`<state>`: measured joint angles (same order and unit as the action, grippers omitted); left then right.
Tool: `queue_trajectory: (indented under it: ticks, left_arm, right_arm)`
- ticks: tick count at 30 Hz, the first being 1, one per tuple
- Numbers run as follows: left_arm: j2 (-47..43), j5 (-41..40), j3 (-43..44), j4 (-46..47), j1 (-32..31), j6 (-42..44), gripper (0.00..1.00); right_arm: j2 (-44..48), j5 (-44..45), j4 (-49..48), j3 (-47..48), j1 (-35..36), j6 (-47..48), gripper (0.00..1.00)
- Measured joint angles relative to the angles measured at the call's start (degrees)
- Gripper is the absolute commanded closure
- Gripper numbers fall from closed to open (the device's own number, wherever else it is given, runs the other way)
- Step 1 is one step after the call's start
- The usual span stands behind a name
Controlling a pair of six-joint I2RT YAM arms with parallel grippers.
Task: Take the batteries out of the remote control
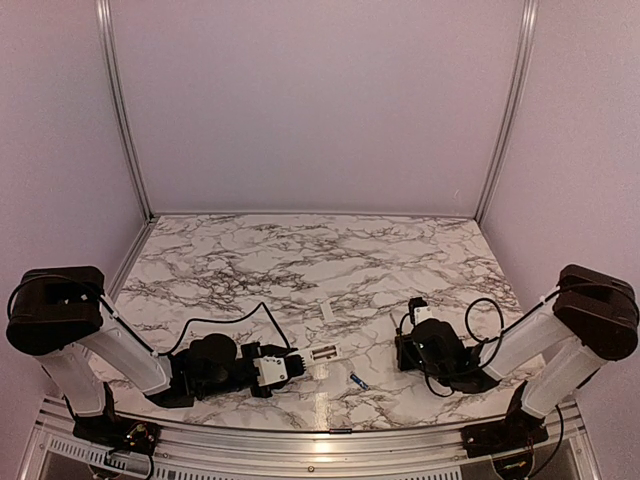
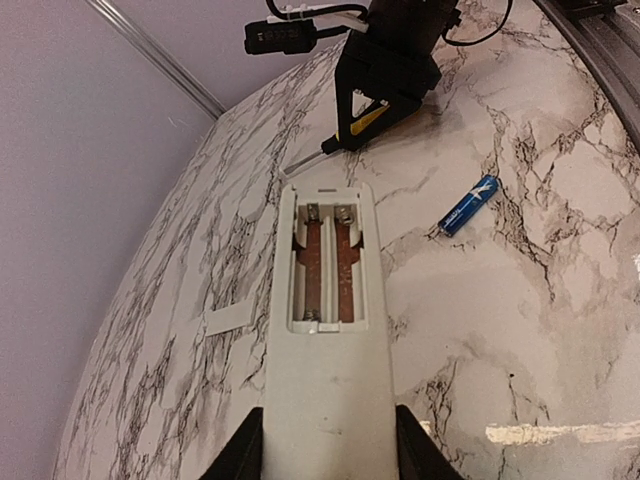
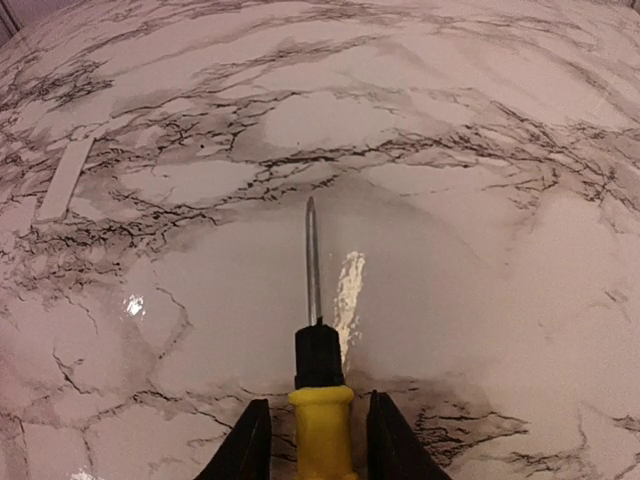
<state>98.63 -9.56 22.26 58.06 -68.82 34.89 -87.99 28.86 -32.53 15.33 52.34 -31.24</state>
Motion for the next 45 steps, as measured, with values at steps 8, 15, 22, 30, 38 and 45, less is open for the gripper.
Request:
queue_trajectory:
  ticks: [8, 15, 22, 30, 38, 45]
  left_arm:
    - [0.0, -0.5, 0.0, 0.0, 0.3, -0.2, 1.00]
    - [0.0, -3.4, 0.6, 0.0, 0.6, -2.6, 1.00]
    - [0.3, -10.6, 4.2, 0.3, 1.9, -7.0, 1.00]
    - [1.1, -22.6, 11.3, -2.2, 2.3, -17.3, 1.00]
    - [3.8, -27.4, 17.0, -9.1, 5.6, -31.1, 1.00]
    - [7.7, -24.7, 19.2, -15.1, 10.3, -40.3, 1.00]
  right_arm:
    - [-0.7, -1.3, 0.9, 1.6, 0.0, 0.0, 0.59]
    - [2.3, -2.3, 6.9, 3.9, 0.0, 1.3, 0.32]
    - [9.4, -0.5, 14.9, 9.3, 0.0, 3.0, 0.07]
    - [14.4, 1.3, 20.5, 11.4, 0.0, 3.4, 0.05]
    - [17.0, 1.3, 23.3, 11.3, 0.0, 2.2, 0.05]
    - [18.2, 1.3, 24.4, 11.1, 0.0, 1.3, 0.05]
